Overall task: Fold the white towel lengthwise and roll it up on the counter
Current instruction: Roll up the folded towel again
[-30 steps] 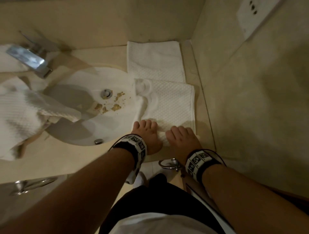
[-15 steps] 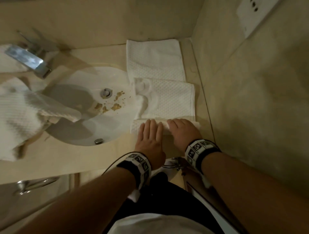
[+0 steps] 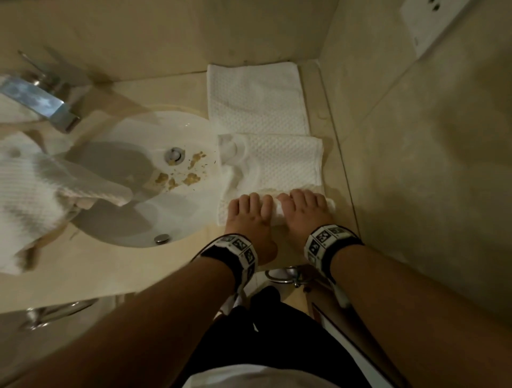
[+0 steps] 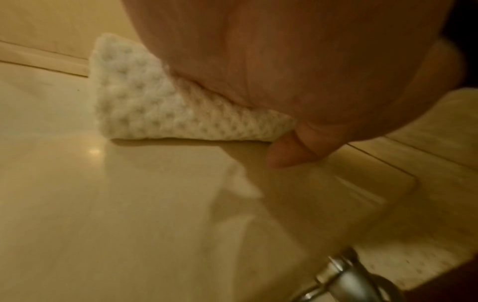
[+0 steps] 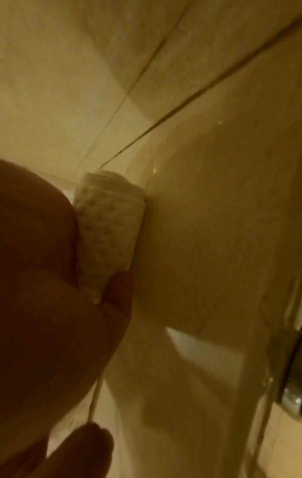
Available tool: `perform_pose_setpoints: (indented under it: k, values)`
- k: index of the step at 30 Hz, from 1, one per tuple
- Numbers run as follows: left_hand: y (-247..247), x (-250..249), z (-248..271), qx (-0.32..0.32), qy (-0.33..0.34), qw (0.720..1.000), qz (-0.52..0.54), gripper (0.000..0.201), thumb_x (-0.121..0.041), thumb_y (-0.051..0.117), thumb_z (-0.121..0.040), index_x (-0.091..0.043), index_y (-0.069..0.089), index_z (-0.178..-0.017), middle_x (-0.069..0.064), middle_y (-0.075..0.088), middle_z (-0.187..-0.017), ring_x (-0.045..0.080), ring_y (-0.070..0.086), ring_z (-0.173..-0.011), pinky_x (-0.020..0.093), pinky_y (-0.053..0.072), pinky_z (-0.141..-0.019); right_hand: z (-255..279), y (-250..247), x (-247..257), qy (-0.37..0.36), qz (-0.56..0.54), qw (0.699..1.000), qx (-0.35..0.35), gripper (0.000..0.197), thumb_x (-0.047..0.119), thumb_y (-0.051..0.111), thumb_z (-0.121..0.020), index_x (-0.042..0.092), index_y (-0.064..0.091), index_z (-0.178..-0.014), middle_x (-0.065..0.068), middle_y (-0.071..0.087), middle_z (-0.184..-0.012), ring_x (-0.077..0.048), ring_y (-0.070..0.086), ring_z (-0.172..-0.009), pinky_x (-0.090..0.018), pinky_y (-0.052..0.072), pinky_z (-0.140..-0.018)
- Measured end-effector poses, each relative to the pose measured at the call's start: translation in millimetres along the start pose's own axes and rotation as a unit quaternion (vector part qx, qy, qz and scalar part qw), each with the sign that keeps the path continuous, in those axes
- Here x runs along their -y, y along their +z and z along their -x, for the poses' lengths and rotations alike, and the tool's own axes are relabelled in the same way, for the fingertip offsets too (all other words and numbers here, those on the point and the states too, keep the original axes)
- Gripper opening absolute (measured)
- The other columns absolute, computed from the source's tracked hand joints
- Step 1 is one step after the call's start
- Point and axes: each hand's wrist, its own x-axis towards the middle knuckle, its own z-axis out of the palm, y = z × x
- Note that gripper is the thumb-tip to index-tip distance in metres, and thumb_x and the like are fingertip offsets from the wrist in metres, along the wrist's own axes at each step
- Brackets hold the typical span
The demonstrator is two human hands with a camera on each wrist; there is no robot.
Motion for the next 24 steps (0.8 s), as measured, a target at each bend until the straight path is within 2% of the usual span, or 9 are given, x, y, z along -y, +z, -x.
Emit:
perform_pose_setpoints:
  k: [5,7,9,11,14,16,20,22,24]
  values:
    - [12.0,-21.0,30.6,0.009,0.004,1.0,0.016,0.103,-0.059,0.053,-0.07,-0.009,0.015,-0.151,0.014,0.028,-0.14,0.034,0.031,-0.121,0.049,0.024,-0.108,22.6,1.5,-5.0,-0.03,0.008,0.999,0.025,0.063,0.041,0.059,-0.077,0.027,0.041,-0.136,-0.002,0.045,-0.132,-0.026,0.042,-0.12,-0.041,0.032,-0.101]
    - [17.5,-24.6,40.9,0.006,0.017,1.0,0.02,0.104,-0.064,0.046,-0.068,-0.009,0.017,-0.151,0.014,0.029,-0.141,0.034,0.032,-0.121,0.049,0.024,-0.108,39.2,6.1,-2.0,-0.019,0.005,0.999,0.043,0.07,0.047,0.066,-0.069,0.027,0.045,-0.133,-0.002,0.05,-0.127,-0.026,0.047,-0.115,-0.042,0.036,-0.097]
    - [24.4,-28.5,49.3,0.009,0.029,0.999,0.028,0.102,-0.066,0.049,-0.07,-0.01,0.018,-0.151,0.015,0.03,-0.141,0.034,0.032,-0.121,0.049,0.023,-0.108,54.8,13.7,0.9,-0.005,-0.004,0.999,0.052,0.078,0.052,0.073,-0.059,0.027,0.049,-0.129,-0.002,0.054,-0.121,-0.026,0.05,-0.109,-0.042,0.039,-0.093]
    - [29.1,-32.9,57.6,0.012,0.035,0.999,0.037,0.101,-0.064,0.053,-0.071,-0.01,0.019,-0.15,0.014,0.031,-0.14,0.034,0.033,-0.12,0.049,0.023,-0.107,66.0,15.6,2.7,-0.006,-0.006,0.999,0.053,0.075,0.053,0.071,-0.061,0.027,0.049,-0.128,-0.001,0.054,-0.12,-0.025,0.049,-0.107,-0.042,0.038,-0.092]
    - [34.6,-35.7,66.4,0.024,0.04,0.998,0.046,0.104,-0.063,0.059,-0.07,-0.01,0.019,-0.15,0.014,0.032,-0.139,0.034,0.035,-0.12,0.049,0.022,-0.106,75.6,15.2,2.8,-0.025,-0.012,0.998,0.061,0.069,0.045,0.061,-0.072,0.026,0.042,-0.135,-0.001,0.048,-0.127,-0.026,0.045,-0.115,-0.042,0.034,-0.099]
    - [36.1,-35.1,68.4,0.024,0.039,0.998,0.045,0.106,-0.064,0.061,-0.069,-0.011,0.018,-0.151,0.014,0.034,-0.139,0.034,0.036,-0.119,0.05,0.023,-0.106,78.4,12.2,4.8,-0.028,-0.016,0.998,0.057,0.073,0.042,0.06,-0.07,0.024,0.041,-0.138,-0.004,0.047,-0.13,-0.028,0.045,-0.117,-0.043,0.033,-0.101]
    - [34.8,-30.6,60.9,0.014,0.027,0.998,0.053,0.105,-0.064,0.06,-0.068,-0.015,0.016,-0.15,0.011,0.037,-0.136,0.033,0.038,-0.117,0.049,0.026,-0.104,88.0,21.3,10.4,-0.03,-0.028,0.999,-0.023,0.086,0.04,0.074,-0.056,0.018,0.046,-0.134,-0.014,0.054,-0.128,-0.034,0.049,-0.109,-0.046,0.032,-0.1]
    - [34.7,-28.0,59.0,0.007,0.019,0.998,0.061,0.099,-0.062,0.061,-0.068,-0.017,0.02,-0.147,0.009,0.037,-0.134,0.032,0.038,-0.115,0.049,0.028,-0.101,94.3,27.3,14.1,-0.047,-0.036,0.996,-0.073,0.081,0.035,0.074,-0.057,0.017,0.047,-0.132,-0.015,0.054,-0.127,-0.035,0.048,-0.109,-0.047,0.031,-0.102]
    - [38.0,-30.0,62.6,-0.002,0.004,0.997,0.075,0.095,-0.061,0.06,-0.068,-0.018,0.023,-0.144,0.008,0.037,-0.135,0.031,0.038,-0.115,0.048,0.029,-0.099,94.9,28.4,17.2,-0.046,-0.051,0.995,-0.075,0.081,0.034,0.073,-0.057,0.018,0.048,-0.132,-0.015,0.054,-0.128,-0.036,0.051,-0.11,-0.047,0.03,-0.103]
